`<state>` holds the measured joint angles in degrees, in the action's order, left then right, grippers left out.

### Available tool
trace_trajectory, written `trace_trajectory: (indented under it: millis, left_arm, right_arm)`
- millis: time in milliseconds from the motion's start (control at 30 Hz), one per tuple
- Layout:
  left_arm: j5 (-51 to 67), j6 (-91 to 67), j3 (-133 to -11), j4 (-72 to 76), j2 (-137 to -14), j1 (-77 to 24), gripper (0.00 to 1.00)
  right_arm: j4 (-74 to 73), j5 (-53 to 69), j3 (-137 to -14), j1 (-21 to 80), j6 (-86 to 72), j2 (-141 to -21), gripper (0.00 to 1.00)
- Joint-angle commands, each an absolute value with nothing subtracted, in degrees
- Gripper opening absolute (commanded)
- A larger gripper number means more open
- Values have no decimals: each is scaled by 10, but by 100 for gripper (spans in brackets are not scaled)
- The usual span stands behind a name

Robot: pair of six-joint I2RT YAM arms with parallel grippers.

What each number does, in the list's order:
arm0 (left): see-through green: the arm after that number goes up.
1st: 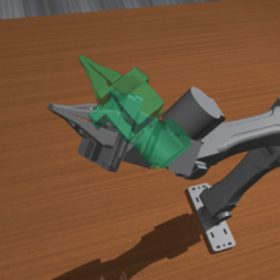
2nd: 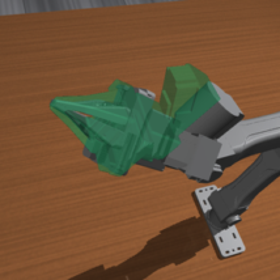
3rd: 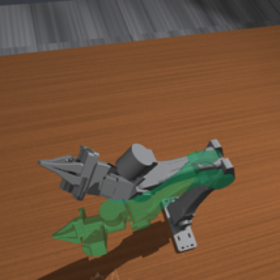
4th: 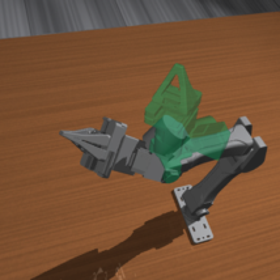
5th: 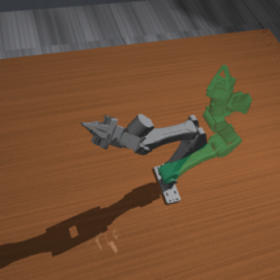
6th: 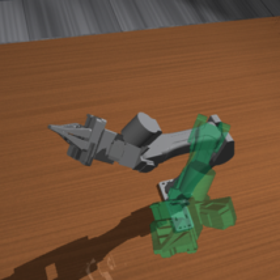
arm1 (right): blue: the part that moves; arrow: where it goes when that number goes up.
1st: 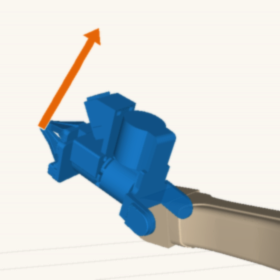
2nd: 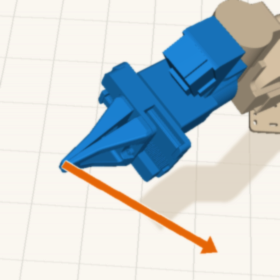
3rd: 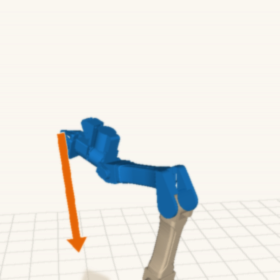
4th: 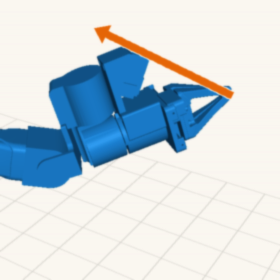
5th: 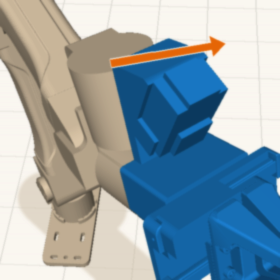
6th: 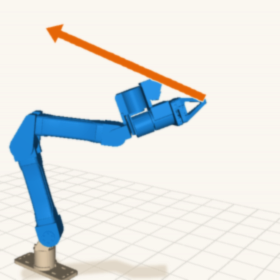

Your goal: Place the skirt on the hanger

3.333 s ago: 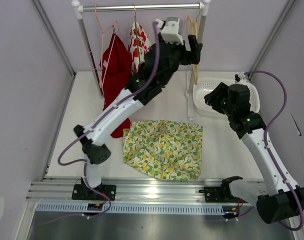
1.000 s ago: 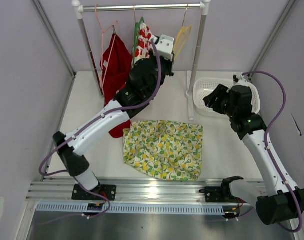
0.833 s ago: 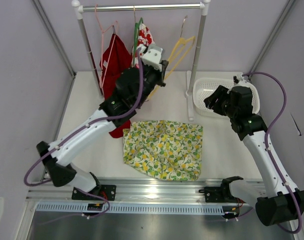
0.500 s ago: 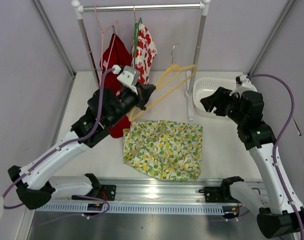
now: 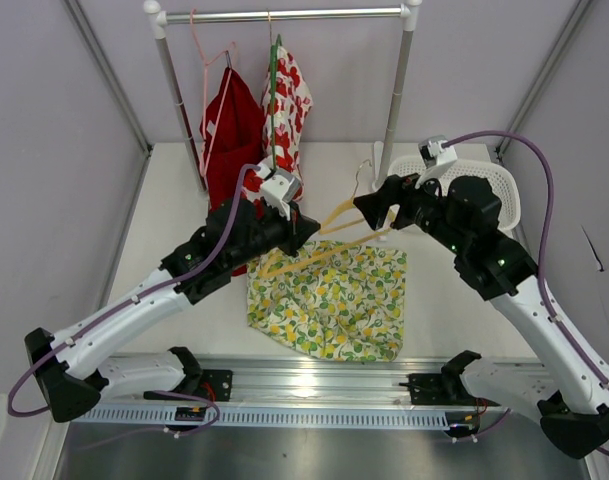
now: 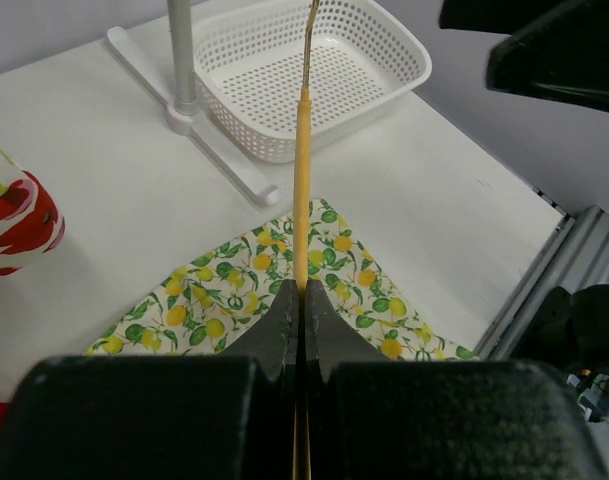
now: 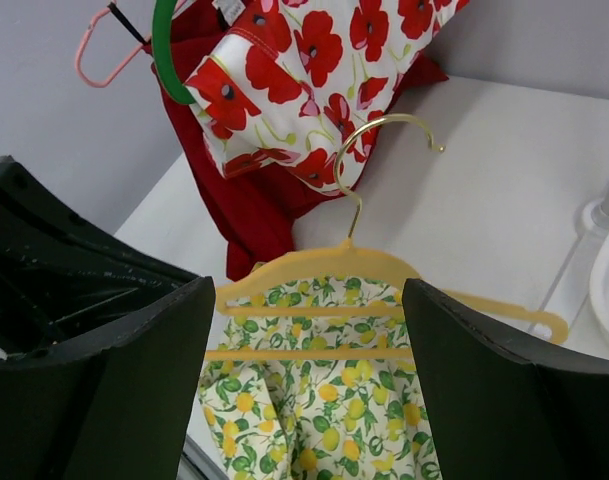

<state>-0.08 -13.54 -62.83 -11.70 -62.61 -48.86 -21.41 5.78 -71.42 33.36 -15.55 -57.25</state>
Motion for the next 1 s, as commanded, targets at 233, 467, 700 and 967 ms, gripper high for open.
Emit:
trace_trajectory:
  millis: [233,467,700,967]
  left_arm:
    - [54,-171,-617,-62,-613,-486,0]
    - [70,-171,-606,-61,-606,-486,0]
    - [79,-153,-608,-62,-615,-486,0]
    - [106,-105,-656,-76,-654,-487,46]
  right_arm:
    - [-165,-25,-737,374,-134,-651,79]
    - [-141,-68,-751,403,-132,-689,50]
    - [-161,-123,-773,441,-128,-700,6]
    - [-163,-119,-785,455,-128,-699,1]
